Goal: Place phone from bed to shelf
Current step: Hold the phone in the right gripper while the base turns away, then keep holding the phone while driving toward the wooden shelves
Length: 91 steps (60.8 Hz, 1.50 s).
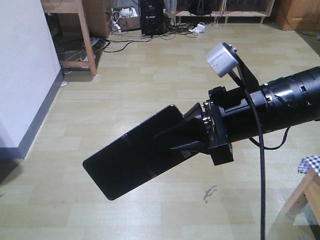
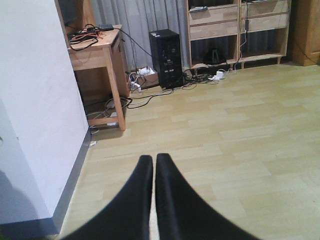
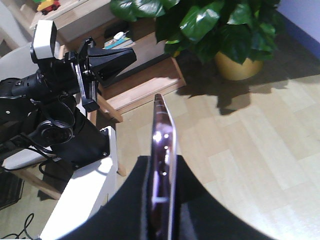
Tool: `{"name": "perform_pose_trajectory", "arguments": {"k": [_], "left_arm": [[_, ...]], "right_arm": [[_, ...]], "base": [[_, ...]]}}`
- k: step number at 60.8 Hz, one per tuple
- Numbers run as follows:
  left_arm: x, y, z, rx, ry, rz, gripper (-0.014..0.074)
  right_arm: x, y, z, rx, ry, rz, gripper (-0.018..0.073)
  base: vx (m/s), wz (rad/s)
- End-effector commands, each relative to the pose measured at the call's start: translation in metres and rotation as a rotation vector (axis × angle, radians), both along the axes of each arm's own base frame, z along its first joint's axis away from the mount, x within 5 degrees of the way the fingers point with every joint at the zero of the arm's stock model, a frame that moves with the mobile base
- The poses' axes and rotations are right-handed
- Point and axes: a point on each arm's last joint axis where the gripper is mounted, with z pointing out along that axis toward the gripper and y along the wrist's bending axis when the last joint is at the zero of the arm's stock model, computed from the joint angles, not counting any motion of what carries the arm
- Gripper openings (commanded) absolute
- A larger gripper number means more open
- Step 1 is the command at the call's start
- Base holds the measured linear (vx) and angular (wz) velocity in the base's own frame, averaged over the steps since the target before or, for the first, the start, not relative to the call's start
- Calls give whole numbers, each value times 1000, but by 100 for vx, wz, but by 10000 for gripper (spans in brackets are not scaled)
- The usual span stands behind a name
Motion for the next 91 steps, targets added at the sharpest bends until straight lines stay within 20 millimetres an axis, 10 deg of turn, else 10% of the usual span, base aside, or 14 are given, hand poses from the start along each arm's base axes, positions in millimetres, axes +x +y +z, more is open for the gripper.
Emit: {"name": "perform_pose_trajectory", "arguments": {"k": [1, 91], "left_arm": [[-1, 0, 15, -18, -98, -2, 1], [-1, 0, 15, -18, -98, -2, 1]], "right_arm": [[-11, 1, 23, 101, -8, 45, -2], [-11, 1, 23, 101, -8, 45, -2]], "base": [[31, -2], [33, -9]]}}
